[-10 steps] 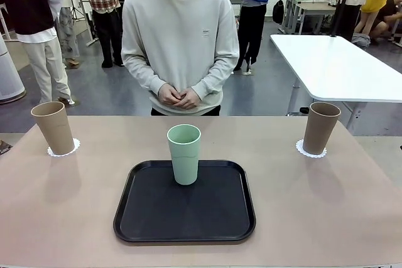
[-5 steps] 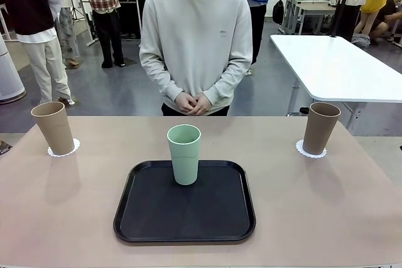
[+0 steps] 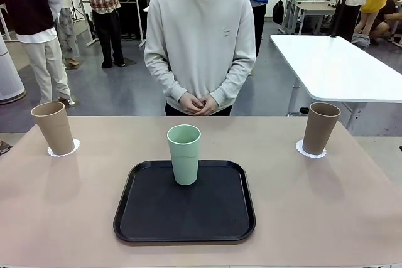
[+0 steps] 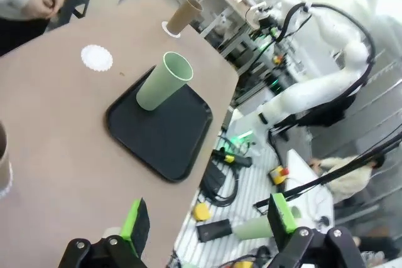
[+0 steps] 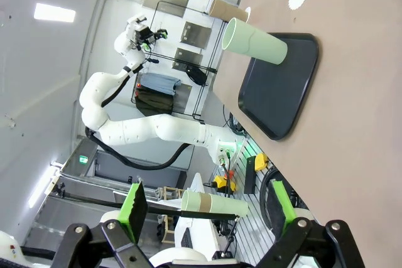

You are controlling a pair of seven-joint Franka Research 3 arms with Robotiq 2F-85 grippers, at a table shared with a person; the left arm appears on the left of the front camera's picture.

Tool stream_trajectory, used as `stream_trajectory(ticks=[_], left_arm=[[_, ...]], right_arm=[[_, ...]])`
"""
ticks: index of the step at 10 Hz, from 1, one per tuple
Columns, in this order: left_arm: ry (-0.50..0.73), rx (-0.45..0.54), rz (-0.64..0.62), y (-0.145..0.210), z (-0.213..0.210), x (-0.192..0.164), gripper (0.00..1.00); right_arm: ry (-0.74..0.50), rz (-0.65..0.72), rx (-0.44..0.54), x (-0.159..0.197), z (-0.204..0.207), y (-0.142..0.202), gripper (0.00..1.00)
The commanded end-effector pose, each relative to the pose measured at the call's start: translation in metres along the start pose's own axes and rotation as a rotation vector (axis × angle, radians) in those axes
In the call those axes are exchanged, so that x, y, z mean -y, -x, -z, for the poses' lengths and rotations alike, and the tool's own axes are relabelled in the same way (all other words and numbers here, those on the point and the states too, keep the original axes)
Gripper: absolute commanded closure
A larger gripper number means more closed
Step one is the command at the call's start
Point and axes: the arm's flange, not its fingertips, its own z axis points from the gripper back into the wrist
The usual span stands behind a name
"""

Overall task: Place coasters on the table and set cups on them.
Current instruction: Take one Reusable plastic cup from the Flat Tray and place it on a coaster set by the human.

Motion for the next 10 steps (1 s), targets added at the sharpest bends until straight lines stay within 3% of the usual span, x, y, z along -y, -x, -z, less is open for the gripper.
stream_trajectory(ticks=[1,6,10], left_arm=[[-0.088,-0.018,0.102,-0.012,0.033,0.022,0.00],[-0.265,-0.194,0.368,-0.030,0.122,0.006,0.00],[-0.403,-0.312,0.475,-0.032,0.163,-0.025,0.00]], right_arm=[[-0.009,-0.003,0.001,0.001,0.001,0.002,0.00],[-0.009,-0.003,0.001,0.001,0.001,0.002,0.00],[-0.009,-0.003,0.001,0.001,0.001,0.002,0.00]])
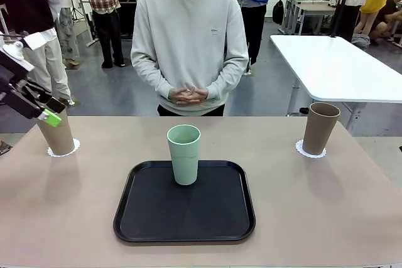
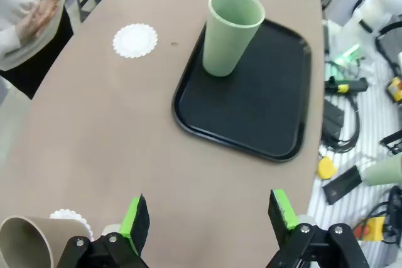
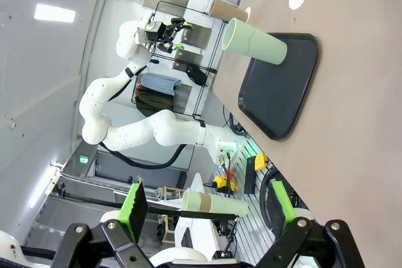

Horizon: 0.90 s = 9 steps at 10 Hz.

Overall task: Place coasters on the table and set cups on them.
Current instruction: Take one Reusable plastic cup from the Flat Tray and place it on a coaster set by the human.

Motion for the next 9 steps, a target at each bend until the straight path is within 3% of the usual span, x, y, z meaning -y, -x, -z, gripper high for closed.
stream_trajectory(ticks=[1,2,3,4,9], left_arm=[[-0.028,-0.044,0.034,0.003,0.021,-0.002,0.00],[0.031,-0.057,0.010,0.002,0.025,0.000,0.00],[0.139,-0.152,0.006,0.008,0.024,0.010,0.00],[0.000,-0.035,0.016,0.001,0.021,-0.001,0.00],[0.000,-0.035,0.016,0.001,0.021,-0.001,0.00]], right_arm=[[-0.009,-0.004,0.000,0.001,0.001,0.002,0.00],[-0.009,-0.004,0.000,0.001,0.001,0.002,0.00],[-0.009,-0.004,0.000,0.001,0.001,0.002,0.00],[-0.009,-0.004,0.000,0.001,0.001,0.002,0.00],[-0.009,-0.004,0.000,0.001,0.001,0.002,0.00]])
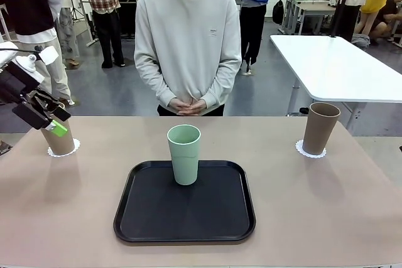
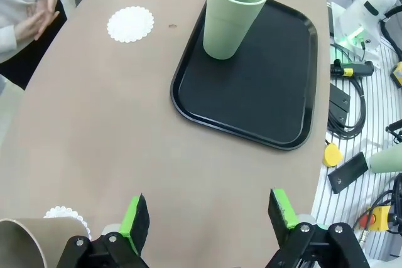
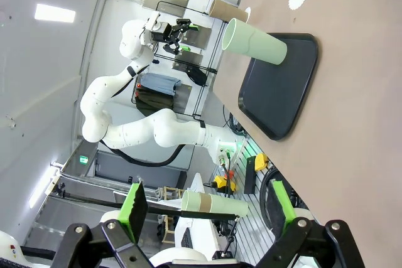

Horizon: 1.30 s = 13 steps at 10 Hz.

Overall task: Place coasters on the table and set cups on them.
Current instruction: Take one Reusable plastic cup from the Flat Tray and place it on a coaster set by the human.

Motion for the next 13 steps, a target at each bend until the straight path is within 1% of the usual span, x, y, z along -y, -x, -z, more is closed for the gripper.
stream_trajectory(ticks=[1,3,4,6,8,11,13], left_arm=[[-0.001,0.000,-0.001,0.000,0.000,0.000,0.00],[0.052,0.029,0.018,-0.016,0.010,-0.034,0.00],[0.045,0.046,0.044,-0.019,0.013,-0.037,0.00],[-0.048,0.066,0.093,-0.031,0.010,-0.045,0.00],[-0.060,0.065,0.187,-0.044,0.011,-0.059,0.00],[0.003,0.060,0.288,-0.059,0.020,-0.072,0.00],[0.123,0.143,0.374,-0.058,0.022,-0.073,0.00]], right_arm=[[-0.009,-0.004,0.000,0.001,0.001,0.002,0.00],[-0.009,-0.004,0.000,0.001,0.001,0.002,0.00],[-0.009,-0.004,0.000,0.001,0.001,0.002,0.00],[-0.009,-0.004,0.000,0.001,0.001,0.002,0.00],[-0.009,-0.004,0.000,0.001,0.001,0.002,0.00],[-0.009,-0.004,0.000,0.001,0.001,0.002,0.00],[-0.009,-0.004,0.000,0.001,0.001,0.002,0.00]])
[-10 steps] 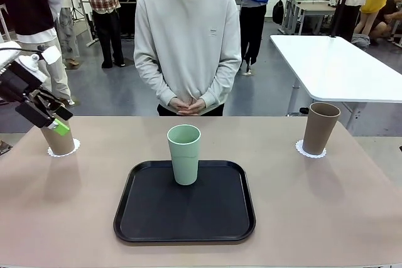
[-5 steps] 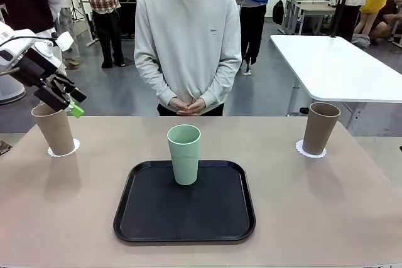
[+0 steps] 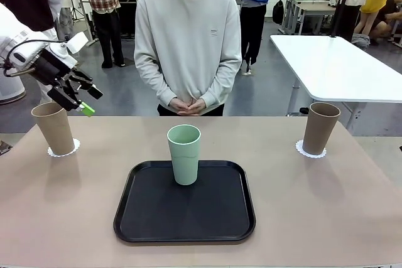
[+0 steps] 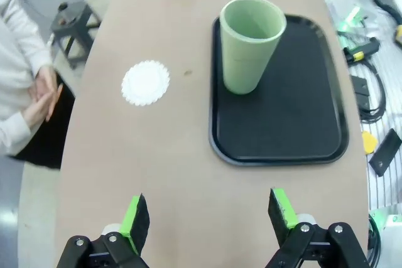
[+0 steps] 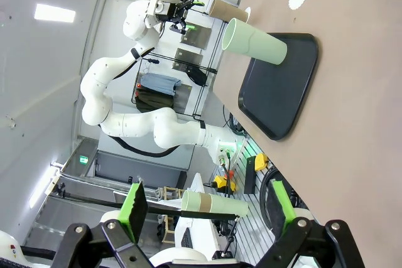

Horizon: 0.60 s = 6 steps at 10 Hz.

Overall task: Place coasters on the table and set cups on them.
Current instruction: Take one Reusable plastic cup from the Flat Tray and place it on a coaster set by the human.

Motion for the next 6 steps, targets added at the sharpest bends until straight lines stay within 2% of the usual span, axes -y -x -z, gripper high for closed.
stream_trajectory(ticks=[1,4,6], left_arm=[[0.104,0.126,0.098,0.006,-0.004,-0.004,0.00],[0.111,0.196,0.153,0.016,0.008,0.003,0.00],[0.029,0.228,0.197,0.021,0.020,0.011,0.00]], right_arm=[[-0.009,-0.004,0.000,0.001,0.001,0.002,0.00],[-0.009,-0.004,0.000,0.001,0.001,0.002,0.00],[-0.009,-0.004,0.000,0.001,0.001,0.002,0.00]])
